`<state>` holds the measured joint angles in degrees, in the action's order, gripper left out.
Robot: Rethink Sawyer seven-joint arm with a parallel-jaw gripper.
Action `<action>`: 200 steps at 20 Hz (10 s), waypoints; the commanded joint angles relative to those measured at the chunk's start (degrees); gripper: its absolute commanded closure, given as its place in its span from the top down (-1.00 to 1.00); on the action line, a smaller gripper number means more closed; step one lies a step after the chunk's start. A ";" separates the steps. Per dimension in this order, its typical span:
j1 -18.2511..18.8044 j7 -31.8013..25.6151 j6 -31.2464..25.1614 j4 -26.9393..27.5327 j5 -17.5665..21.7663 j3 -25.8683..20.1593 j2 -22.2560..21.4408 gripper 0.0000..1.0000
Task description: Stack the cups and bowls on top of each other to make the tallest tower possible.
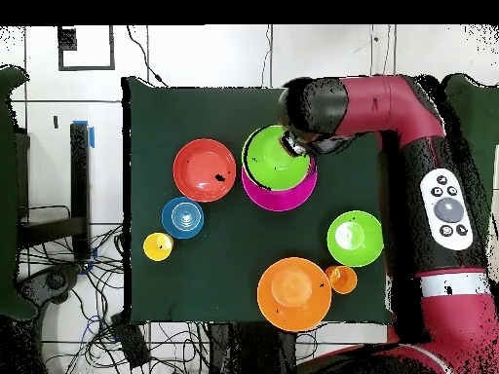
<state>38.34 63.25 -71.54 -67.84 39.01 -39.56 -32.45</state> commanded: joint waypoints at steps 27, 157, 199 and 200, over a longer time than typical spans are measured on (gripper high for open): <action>-2.11 -10.92 -7.56 -2.67 4.22 5.84 -0.14 -1.00; 0.18 -14.11 0.34 -0.44 -0.57 -0.16 4.87 -1.00; -1.57 -15.53 -6.60 1.95 2.96 2.11 3.95 -1.00; -1.46 -15.63 -6.65 1.92 2.98 2.08 3.87 -1.00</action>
<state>39.37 63.24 -72.17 -68.40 36.68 -39.39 -27.98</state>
